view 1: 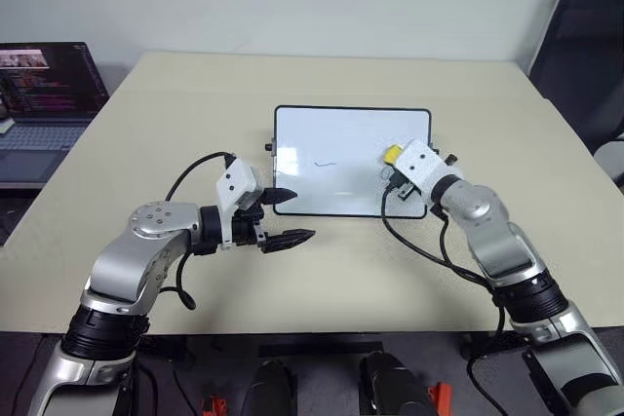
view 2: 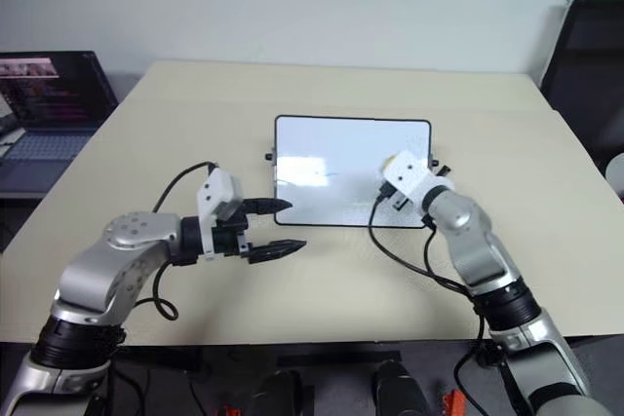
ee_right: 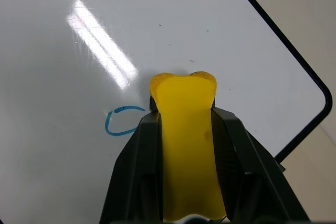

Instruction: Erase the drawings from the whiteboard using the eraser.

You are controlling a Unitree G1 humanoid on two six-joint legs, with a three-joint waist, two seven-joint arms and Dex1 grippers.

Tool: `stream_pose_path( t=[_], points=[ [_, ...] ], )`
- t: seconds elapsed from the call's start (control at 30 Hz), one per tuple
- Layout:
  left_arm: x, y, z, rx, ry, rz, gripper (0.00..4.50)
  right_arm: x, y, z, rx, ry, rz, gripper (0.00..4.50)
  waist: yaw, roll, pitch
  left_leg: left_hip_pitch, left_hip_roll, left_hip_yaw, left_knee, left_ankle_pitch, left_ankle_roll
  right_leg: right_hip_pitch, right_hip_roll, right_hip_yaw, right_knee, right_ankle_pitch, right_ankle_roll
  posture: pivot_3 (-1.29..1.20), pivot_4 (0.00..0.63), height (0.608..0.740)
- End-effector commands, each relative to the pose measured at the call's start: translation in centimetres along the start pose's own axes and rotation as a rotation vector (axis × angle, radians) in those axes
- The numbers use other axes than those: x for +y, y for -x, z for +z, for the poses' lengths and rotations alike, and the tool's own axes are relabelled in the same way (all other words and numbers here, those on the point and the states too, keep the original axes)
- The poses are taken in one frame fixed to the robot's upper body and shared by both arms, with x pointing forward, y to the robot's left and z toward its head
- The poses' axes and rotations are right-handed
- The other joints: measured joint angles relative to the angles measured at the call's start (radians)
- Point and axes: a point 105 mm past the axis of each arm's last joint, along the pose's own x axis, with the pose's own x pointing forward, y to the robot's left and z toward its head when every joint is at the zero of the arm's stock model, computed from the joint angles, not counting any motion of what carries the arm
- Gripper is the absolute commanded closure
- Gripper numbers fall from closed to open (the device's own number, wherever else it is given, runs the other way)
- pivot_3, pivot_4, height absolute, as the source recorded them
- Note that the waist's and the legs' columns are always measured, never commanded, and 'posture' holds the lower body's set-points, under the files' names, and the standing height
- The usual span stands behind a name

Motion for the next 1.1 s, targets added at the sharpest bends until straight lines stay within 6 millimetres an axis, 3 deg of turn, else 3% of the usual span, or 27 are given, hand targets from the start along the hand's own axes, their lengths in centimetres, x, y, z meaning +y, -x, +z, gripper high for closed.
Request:
stream_pose_path(
  t=[0.03, 0.13, 0.2, 0.27, 0.4, 0.5, 0.63, 0.73, 0.9, 1.1],
  points=[
    [0.1, 0.2, 0.7, -0.025, -0.039, 0.001, 0.00, 3.1, 0.8, -1.9, 0.066, 0.045, 0.166, 3.54, -0.001, -0.001, 0.000, 0.000, 0.000, 0.000, 0.000, 0.000, 0.000, 0.000, 0.000, 0.000, 0.000, 0.000, 0.000, 0.00, 0.150, 0.740],
    [0.2, 0.2, 0.6, -0.026, -0.038, 0.003, 0.00, 4.4, 1.3, -2.1, 0.065, 0.129, 0.239, 3.54, -0.003, -0.001, -0.001, 0.000, 0.000, 0.000, -0.001, 0.000, 0.000, 0.001, 0.000, 0.000, -0.001, 0.000, 0.000, 0.00, 0.150, 0.740],
    [0.2, 0.3, 0.5, -0.026, -0.038, 0.004, 0.00, 3.8, 1.1, -2.1, 0.069, 0.154, 0.196, 3.54, -0.006, -0.001, -0.001, 0.000, 0.000, 0.000, -0.001, 0.000, 0.000, 0.000, 0.000, 0.000, 0.000, 0.000, 0.000, 0.00, 0.150, 0.740],
    [0.3, 0.3, 0.5, -0.026, -0.038, 0.004, 0.00, 1.6, 0.7, -1.7, 0.065, 0.151, 0.058, 3.54, -0.006, -0.001, -0.001, 0.001, 0.000, 0.000, -0.001, 0.000, 0.000, 0.000, 0.000, 0.000, 0.001, 0.000, 0.000, 0.00, 0.150, 0.740],
    [0.3, 0.3, 0.4, -0.025, -0.040, 0.002, 0.00, -0.7, 0.5, -1.6, 0.071, 0.135, -0.061, 3.54, -0.005, -0.001, 0.000, 0.001, 0.000, 0.000, 0.000, 0.000, 0.000, 0.000, 0.000, 0.000, -0.001, 0.000, 0.000, 0.00, 0.150, 0.740],
    [0.3, 0.3, 0.4, -0.025, -0.041, 0.000, 0.00, -0.3, 0.7, -2.4, 0.104, 0.131, -0.025, 3.54, -0.004, -0.001, -0.001, 0.001, -0.001, 0.000, 0.000, 0.000, 0.000, 0.000, -0.001, 0.001, -0.002, 0.000, 0.000, 0.00, 0.150, 0.740],
    [0.3, 0.3, 0.3, -0.025, -0.040, 0.001, 0.00, 2.6, 1.3, -3.1, 0.124, 0.113, 0.132, 3.54, -0.002, -0.001, -0.001, 0.001, -0.001, 0.000, 0.000, 0.000, 0.000, 0.001, -0.001, 0.000, -0.001, 0.000, 0.000, 0.00, 0.150, 0.740],
    [0.4, 0.4, 0.2, -0.024, -0.036, 0.004, 0.00, 4.1, 1.5, -2.6, 0.100, 0.111, 0.204, 3.54, -0.003, -0.002, -0.001, 0.001, 0.000, 0.000, 0.000, 0.000, 0.000, 0.001, -0.001, 0.000, -0.001, 0.000, 0.000, 0.00, 0.150, 0.740],
    [0.6, 0.6, -0.1, -0.025, -0.024, 0.021, 0.00, 2.4, 1.5, -1.1, 0.040, 0.067, 0.102, 3.54, -0.008, -0.002, -0.001, 0.001, 0.000, 0.000, -0.001, 0.000, 0.000, 0.000, 0.000, 0.000, 0.000, 0.000, 0.000, 0.00, 0.150, 0.740],
    [1.5, 1.6, -0.4, -0.034, -0.010, 0.094, 0.00, 1.4, 3.6, 1.1, -0.076, -0.209, 0.104, 3.54, -0.003, -0.002, 0.000, -0.001, 0.000, 0.000, -0.001, 0.000, 0.000, -0.001, 0.000, 0.000, -0.001, 0.000, 0.000, 0.00, 0.150, 0.740]
  ],
)
